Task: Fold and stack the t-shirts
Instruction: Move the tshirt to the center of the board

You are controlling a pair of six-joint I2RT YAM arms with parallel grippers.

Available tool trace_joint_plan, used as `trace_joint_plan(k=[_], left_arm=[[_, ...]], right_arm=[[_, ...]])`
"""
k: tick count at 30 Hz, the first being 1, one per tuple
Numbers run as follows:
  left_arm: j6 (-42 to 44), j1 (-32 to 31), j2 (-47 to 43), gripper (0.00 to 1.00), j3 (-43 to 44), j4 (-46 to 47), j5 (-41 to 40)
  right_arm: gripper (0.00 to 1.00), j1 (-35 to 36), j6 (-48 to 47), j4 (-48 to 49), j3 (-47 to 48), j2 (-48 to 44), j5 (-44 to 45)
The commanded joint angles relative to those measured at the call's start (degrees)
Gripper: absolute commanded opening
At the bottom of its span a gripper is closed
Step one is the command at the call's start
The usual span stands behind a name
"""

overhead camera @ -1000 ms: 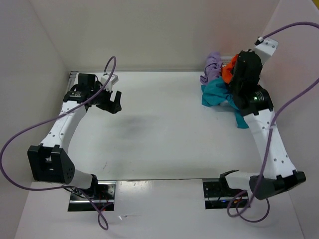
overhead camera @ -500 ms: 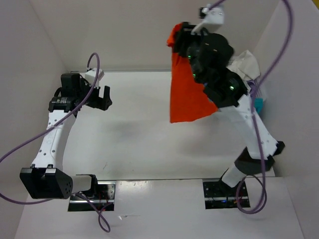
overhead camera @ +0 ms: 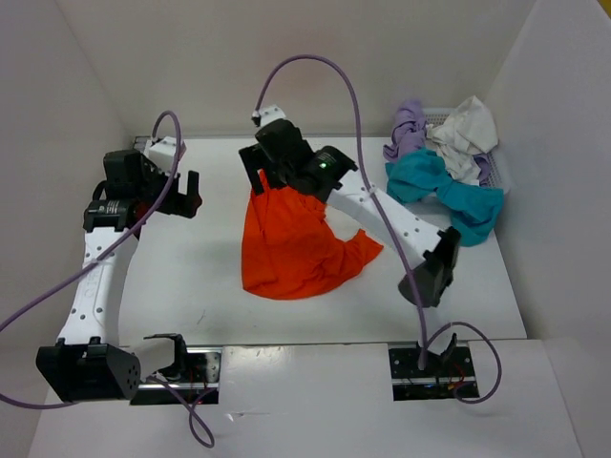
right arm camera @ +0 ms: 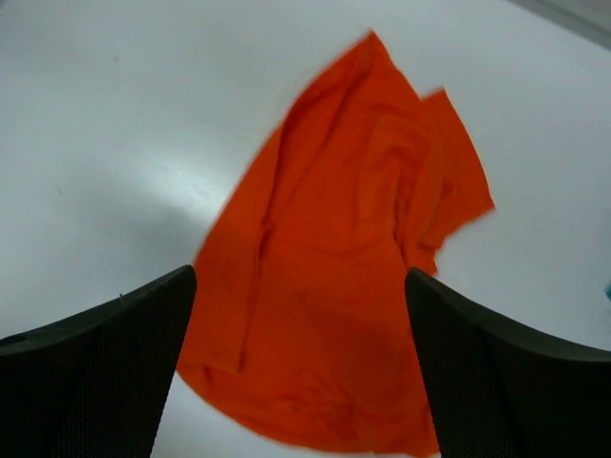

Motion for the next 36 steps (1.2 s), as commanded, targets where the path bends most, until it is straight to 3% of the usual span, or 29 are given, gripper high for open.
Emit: trace_joint_plan(k=[1,2,5,10,12,13,17,20,24,26,31,36], left_arm=[[4.5,-0.4,-0.8,1.00,-2.2,-0.1,6.7],[7.8,-1.4,-0.3,1.00,-2.2,-0.7,9.4],[12.9,-6.9,1.7,1.00,-5.4,-2.7,15.5],[16.6,-20.7,11.3,1.00,-8.0,-2.7,3.6],[17.7,-30.5,14.3,1.00,-8.8,-1.4,-0.2],[17.7,-30.5,14.9,1.00,-8.8,-1.3,-0.2],[17.7,-42.3,17.6,1.00,-11.9,4.3,-9.2],[17.2,-44.7,21.5,1.00,-12.5,6.6,-13.9],[16.5,-44.7,23.5,0.83,-15.7,11.1,-22.4],[15.4,-44.7,23.5,0.80,-16.3,12.4,-23.3],[15.4,-44.7,24.2,0.80,-16.3,11.8,-21.0],[14.8,-45.2,24.9,0.93,-15.1,9.6,-15.4]], right_arm=[[0.92,-3.4,6.8,5.8,-13.7,-17.0,0.1],[0.87,-5.1,8.5,8.9,-22.4,-19.8,-1.5],[0.77,-11.8,13.9,10.8,-37.2,-27.9,-3.2],[0.75,-18.3,18.6,9.7,-50.6,-30.8,-3.2],[0.75,-22.4,21.7,10.3,-57.2,-31.5,-6.4],[0.76,-22.4,21.7,11.0,-57.2,-31.5,-6.4],[0.76,-25.2,24.2,13.8,-64.0,-32.9,-8.9],[0.76,-25.2,24.9,13.8,-65.3,-31.6,-8.9],[0.77,-26.9,25.6,14.4,-67.2,-29.9,-8.8],[0.77,-28.0,25.6,15.9,-68.1,-29.9,-10.2],[0.77,-30.1,25.1,17.2,-68.8,-29.4,-12.0],[0.79,-31.9,24.6,17.7,-69.4,-29.4,-12.0]])
